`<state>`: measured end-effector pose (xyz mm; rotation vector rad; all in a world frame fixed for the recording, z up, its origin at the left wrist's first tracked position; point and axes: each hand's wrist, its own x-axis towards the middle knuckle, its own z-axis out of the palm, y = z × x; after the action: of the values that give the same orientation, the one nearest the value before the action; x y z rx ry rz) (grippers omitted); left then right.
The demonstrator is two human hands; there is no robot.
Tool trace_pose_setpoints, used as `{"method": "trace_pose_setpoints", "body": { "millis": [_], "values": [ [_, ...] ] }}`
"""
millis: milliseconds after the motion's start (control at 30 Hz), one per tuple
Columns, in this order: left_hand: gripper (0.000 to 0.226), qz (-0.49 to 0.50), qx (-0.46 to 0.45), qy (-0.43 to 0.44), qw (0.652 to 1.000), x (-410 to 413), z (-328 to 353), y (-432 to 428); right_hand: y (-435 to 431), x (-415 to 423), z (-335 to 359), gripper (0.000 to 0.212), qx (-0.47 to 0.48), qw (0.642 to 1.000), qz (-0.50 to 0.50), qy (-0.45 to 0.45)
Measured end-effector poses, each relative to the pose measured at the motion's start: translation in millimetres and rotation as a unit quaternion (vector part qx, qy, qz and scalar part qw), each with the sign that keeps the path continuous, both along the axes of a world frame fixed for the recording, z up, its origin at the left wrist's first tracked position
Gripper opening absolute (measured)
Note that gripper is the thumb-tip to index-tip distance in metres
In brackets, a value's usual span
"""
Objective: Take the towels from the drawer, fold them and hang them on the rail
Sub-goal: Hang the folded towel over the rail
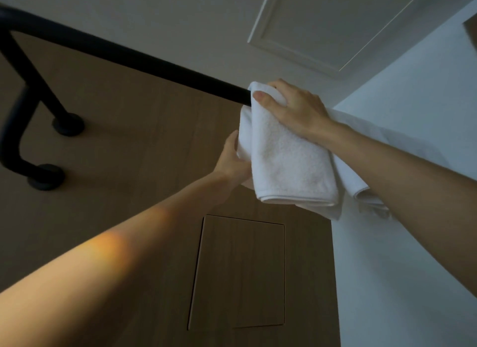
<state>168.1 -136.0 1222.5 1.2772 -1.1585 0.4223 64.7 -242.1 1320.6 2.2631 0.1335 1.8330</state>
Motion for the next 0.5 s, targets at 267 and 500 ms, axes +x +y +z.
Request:
{"method": "trace_pose_setpoints", "body": {
  "millis": [267, 500],
  "values": [
    [0.046, 0.003, -0.008, -0.078, 0.997, 5, -16, 17, -5, -6, -32, 0.067, -0.053, 0.998, -0.031, 0.035],
    [0.053, -0.102, 0.034, -0.091, 0.990, 2, -37, 26, -11, 10, -59, 0.068, -0.059, 0.995, -0.078, -0.010]
  ]
}}
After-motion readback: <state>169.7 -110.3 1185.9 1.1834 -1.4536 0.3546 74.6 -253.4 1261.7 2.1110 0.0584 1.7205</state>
